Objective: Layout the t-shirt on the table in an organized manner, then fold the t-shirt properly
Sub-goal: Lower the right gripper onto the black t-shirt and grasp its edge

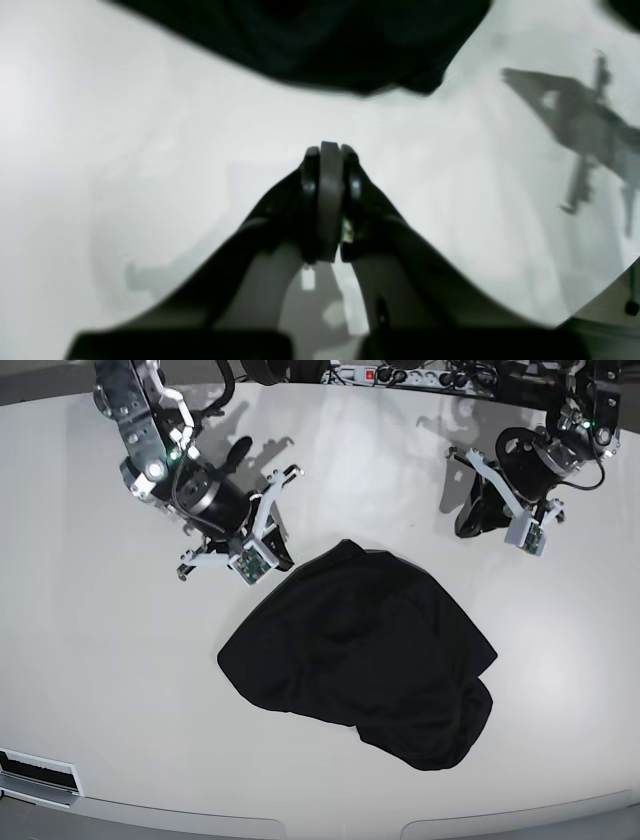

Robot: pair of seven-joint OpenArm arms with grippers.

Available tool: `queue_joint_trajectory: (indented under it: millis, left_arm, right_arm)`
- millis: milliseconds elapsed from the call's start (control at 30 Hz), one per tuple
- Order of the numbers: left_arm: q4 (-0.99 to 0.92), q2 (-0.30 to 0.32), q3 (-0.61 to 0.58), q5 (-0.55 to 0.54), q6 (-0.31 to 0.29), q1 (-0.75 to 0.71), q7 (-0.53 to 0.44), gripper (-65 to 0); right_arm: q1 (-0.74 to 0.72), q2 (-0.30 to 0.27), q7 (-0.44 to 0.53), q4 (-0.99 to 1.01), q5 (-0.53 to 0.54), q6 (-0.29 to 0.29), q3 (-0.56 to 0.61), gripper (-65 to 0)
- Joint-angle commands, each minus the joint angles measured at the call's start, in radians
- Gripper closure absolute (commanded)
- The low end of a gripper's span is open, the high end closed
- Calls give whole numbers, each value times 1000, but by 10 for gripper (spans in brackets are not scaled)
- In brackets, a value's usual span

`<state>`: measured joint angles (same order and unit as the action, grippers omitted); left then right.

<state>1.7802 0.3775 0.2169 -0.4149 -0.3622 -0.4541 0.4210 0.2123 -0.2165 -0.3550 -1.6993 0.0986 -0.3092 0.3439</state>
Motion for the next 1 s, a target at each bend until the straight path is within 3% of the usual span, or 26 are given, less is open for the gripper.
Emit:
queue_joint_trajectory:
  millis: [0,267,400,467,600,700,800,833,933,967]
  left_arm:
    - [16,23,6,-13,-3,18,-25,0]
    - [7,80,6,-2,-5,106,-24,0]
    - [-10,102,6,-2,-5,122,-25,0]
    - [-21,107,6,-3,-5,132,-25,0]
    - [-53,107,6,-6,-5,164,-25,0]
    - [-84,107,6,-6,-5,184,-25,0]
    - [-121,107,6,-6,-5,203,-24,0]
    - [-130,108,6,-6,-5,204,-25,0]
    - [-146,107,6,-6,-5,205,-24,0]
    - [-146,108,6,-6,-5,205,-24,0]
  right_arm:
    - [-33,7,30,12,10,2,-3,0]
    - [-159,45,-21,150,10,17,-3,-20]
    - [-182,61,-47,183,18,135,-3,-347]
    - [-194,71,-49,216,56,172,-5,-407]
    - [-251,113,-34,336,78,169,-5,-407]
    - [-311,150,-27,426,112,113,-4,-407]
    - [-371,184,-27,497,110,100,-4,-373]
    - [-389,192,-27,513,102,95,-4,-315]
    - [-435,203,-49,520,47,18,-4,0]
    - [-449,203,-69,510,40,-19,-4,0]
